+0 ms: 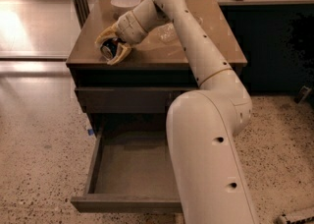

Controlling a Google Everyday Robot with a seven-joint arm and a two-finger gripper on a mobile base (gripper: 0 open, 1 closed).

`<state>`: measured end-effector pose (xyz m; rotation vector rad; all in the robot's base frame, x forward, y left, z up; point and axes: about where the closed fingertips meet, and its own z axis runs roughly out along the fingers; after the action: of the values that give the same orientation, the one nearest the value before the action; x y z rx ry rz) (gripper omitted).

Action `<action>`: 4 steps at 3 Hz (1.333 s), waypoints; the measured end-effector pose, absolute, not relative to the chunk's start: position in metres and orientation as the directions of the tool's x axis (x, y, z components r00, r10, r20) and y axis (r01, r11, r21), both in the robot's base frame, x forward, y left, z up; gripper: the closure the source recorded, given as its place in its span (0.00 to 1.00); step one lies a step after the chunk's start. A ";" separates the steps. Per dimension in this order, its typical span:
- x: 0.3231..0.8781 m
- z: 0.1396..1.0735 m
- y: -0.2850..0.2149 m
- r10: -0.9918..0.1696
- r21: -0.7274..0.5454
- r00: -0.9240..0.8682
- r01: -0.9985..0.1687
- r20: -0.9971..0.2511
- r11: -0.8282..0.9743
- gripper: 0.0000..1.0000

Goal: Pick pepsi can from middle drawer and place on counter

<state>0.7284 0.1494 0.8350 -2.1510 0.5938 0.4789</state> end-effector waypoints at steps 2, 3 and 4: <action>0.728 0.835 0.149 -0.246 -0.624 0.815 -0.564 -0.524 -0.541 0.11; 0.728 0.835 0.149 -0.246 -0.624 0.815 -0.564 -0.524 -0.541 0.00; 0.728 0.835 0.149 -0.246 -0.624 0.815 -0.564 -0.524 -0.541 0.00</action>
Offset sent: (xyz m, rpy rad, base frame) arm 0.0000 0.0000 0.0000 0.0000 0.0000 0.0000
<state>0.7284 0.1494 0.8351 -2.1505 0.5937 0.4786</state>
